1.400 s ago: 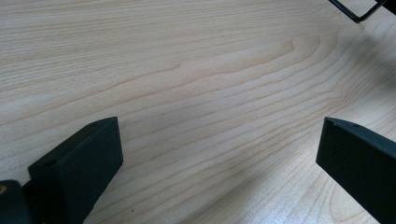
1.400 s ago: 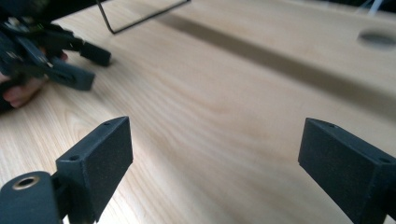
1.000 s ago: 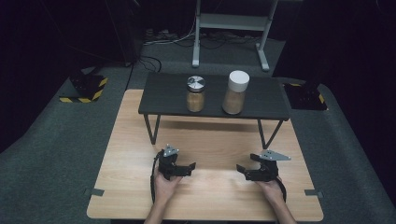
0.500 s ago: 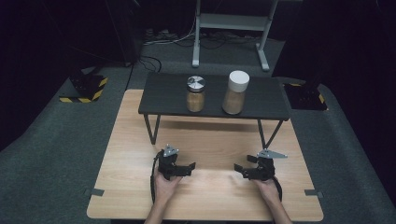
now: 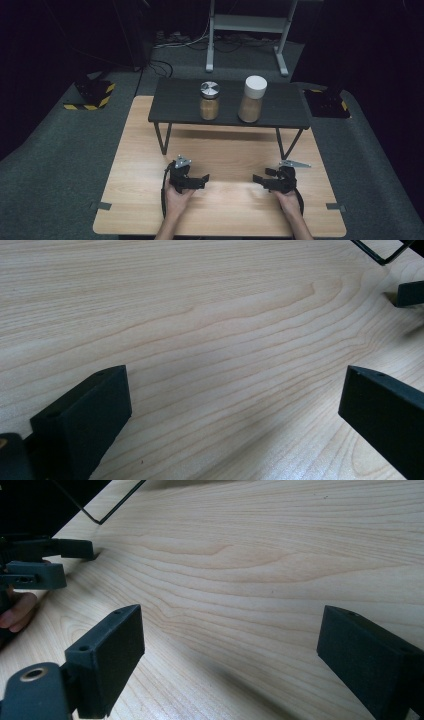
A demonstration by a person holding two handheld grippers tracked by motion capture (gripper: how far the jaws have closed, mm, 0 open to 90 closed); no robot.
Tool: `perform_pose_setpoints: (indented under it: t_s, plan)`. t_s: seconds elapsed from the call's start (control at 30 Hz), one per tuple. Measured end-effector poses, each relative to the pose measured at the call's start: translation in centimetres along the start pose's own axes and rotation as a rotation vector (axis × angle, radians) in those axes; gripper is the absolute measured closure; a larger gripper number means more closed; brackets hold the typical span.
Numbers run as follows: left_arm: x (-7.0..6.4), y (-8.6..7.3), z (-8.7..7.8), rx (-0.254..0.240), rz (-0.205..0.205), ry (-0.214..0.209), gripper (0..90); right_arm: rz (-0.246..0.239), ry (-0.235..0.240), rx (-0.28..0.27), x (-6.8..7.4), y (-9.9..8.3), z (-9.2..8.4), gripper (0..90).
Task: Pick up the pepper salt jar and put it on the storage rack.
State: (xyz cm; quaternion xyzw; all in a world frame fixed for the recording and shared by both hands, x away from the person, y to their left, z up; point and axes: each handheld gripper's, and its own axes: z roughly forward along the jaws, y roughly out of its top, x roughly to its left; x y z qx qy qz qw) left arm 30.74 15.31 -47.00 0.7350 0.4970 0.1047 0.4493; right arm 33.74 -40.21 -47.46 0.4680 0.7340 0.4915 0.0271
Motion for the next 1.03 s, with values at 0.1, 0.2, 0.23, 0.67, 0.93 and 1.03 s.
perform_pose_setpoints:
  t_s: [0.1, 0.2, 0.23, 0.67, 0.93, 1.03]
  plan:
    - [0.03, 0.00, 0.00, 0.000, -0.001, -0.001, 0.8, 0.000, 0.001, -0.001, -0.04, -0.01, 0.00, 11.0]
    - [0.01, 0.02, 0.01, 0.001, -0.002, 0.000, 0.9, 0.000, 0.002, -0.001, -0.06, -0.01, 0.00, 10.9]
    - [0.04, 0.02, 0.01, 0.001, -0.003, -0.001, 0.9, -0.001, 0.003, 0.000, -0.07, 0.00, 0.00, 10.9]
    - [0.04, 0.16, 0.03, 0.011, 0.001, 0.000, 1.1, 0.000, 0.006, 0.000, -0.13, 0.00, -0.01, 10.9]
    - [0.11, 0.14, 0.03, 0.009, -0.003, -0.003, 1.0, -0.013, 0.020, 0.009, -0.24, 0.14, 0.09, 10.9]
    - [0.10, 0.12, 0.01, 0.008, -0.011, 0.000, 1.1, -0.011, 0.022, 0.009, -0.28, 0.13, 0.07, 10.8]
